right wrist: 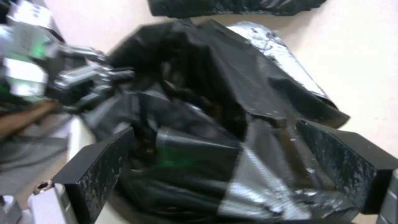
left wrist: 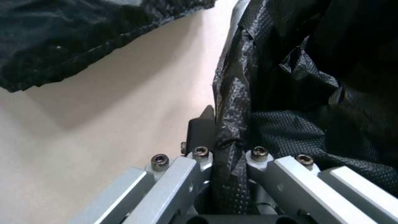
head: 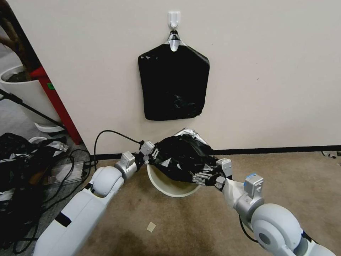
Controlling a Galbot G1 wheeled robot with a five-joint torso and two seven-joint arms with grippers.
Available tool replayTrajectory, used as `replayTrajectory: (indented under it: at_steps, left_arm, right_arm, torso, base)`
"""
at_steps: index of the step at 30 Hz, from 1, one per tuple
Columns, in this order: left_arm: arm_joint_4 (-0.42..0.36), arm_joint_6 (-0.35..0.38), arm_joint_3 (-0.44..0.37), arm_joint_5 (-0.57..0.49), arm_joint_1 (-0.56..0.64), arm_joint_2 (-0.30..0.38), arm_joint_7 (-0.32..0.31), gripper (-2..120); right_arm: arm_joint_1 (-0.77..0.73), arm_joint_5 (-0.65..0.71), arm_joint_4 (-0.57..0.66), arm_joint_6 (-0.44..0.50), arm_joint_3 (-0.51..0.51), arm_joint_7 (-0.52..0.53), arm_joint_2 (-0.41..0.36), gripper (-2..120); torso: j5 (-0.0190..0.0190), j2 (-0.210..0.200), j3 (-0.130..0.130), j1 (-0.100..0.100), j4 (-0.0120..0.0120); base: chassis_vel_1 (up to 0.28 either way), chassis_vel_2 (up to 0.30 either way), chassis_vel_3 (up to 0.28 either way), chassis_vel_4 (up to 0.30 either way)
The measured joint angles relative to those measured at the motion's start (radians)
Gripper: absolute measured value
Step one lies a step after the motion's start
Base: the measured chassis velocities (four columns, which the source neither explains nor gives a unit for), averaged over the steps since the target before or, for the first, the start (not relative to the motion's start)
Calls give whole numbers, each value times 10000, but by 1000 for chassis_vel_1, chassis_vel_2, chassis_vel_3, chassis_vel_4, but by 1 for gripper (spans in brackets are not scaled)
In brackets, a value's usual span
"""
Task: Place a trash bag onto the trash bin.
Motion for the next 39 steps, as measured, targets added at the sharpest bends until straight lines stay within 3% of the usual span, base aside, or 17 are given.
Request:
replayTrajectory:
  at_steps: [5, 15, 22, 26, 28, 30, 32, 33, 35, 36, 38, 39]
  left_arm:
    - [-73, 40, -33, -70, 89, 22, -12, 3]
    - [-308, 365, -104, -328, 165, 8, -426, 3]
    - [-405, 719, -116, -680, 137, -16, -843, 3]
    - [-470, 915, -117, -942, 82, -27, -1037, 3]
    - [-595, 1130, -164, -1319, 44, -27, -1141, 3]
    - [-618, 1170, -183, -1390, 32, -26, -1151, 3]
    - [-698, 1307, -290, -1721, -41, 15, -1189, 3]
    - [-698, 1307, -290, -1721, -41, 15, -1189, 3]
    - [-731, 1341, -399, -1975, -94, 68, -1196, 3]
    - [-731, 1341, -399, -1975, -94, 68, -1196, 3]
    - [-789, 1364, -485, -2213, -96, 93, -1192, 3]
    - [-789, 1364, -485, -2213, -96, 93, -1192, 3]
  right_arm:
    - [34, -282, -206, -23, 19, -378, -10, 95]
    - [-58, -613, -205, -522, -79, -432, -69, 57]
    - [-437, -1437, -53, -73, -72, -574, -162, 34]
    - [-700, -2354, -212, 1057, -9, -1448, -222, 20]
    - [-846, -2934, -563, 1985, 117, -2569, -271, 8]
    - [-862, -3030, -652, 2160, 148, -2818, -281, 6]
    - [-883, -3148, -1074, 2892, 321, -3853, -311, 0]
    - [-883, -3148, -1074, 2892, 321, -3853, -311, 0]
    - [-805, -2927, -1609, 3746, 533, -5296, -318, 0]
    - [-805, -2927, -1609, 3746, 533, -5296, -318, 0]
    - [-617, -2728, -2248, 4641, 745, -7169, -304, 0]
    - [-617, -2728, -2248, 4641, 745, -7169, -304, 0]
  torso:
    - [0, 0, 0, -1, 1]
    - [0, 0, 0, 0, 1]
    - [-1, 0, 0, 0, 0]
    - [-1, 0, 0, 0, 1]
    - [-1, 0, 0, 0, 0]
    - [0, 0, 0, 0, -1]
    - [0, 0, 0, 0, 0]
    - [0, 0, 0, 0, 0]
    - [0, 0, 0, 0, 0]
    - [0, 0, 0, 0, 0]
    - [0, 0, 1, 0, 1]
    - [0, 0, 1, 0, 1]
  base:
    - [0, 0, 0, 0]
    - [0, 0, 0, 0]
    - [0, 0, 0, 0]
    - [0, 0, 0, 0]
    - [0, 0, 0, 0]
    - [0, 0, 0, 0]
    - [0, 0, 0, 0]
    - [0, 0, 0, 0]
    - [0, 0, 0, 0]
    - [0, 0, 0, 0]
    - [0, 0, 0, 0]
    - [0, 0, 0, 0]
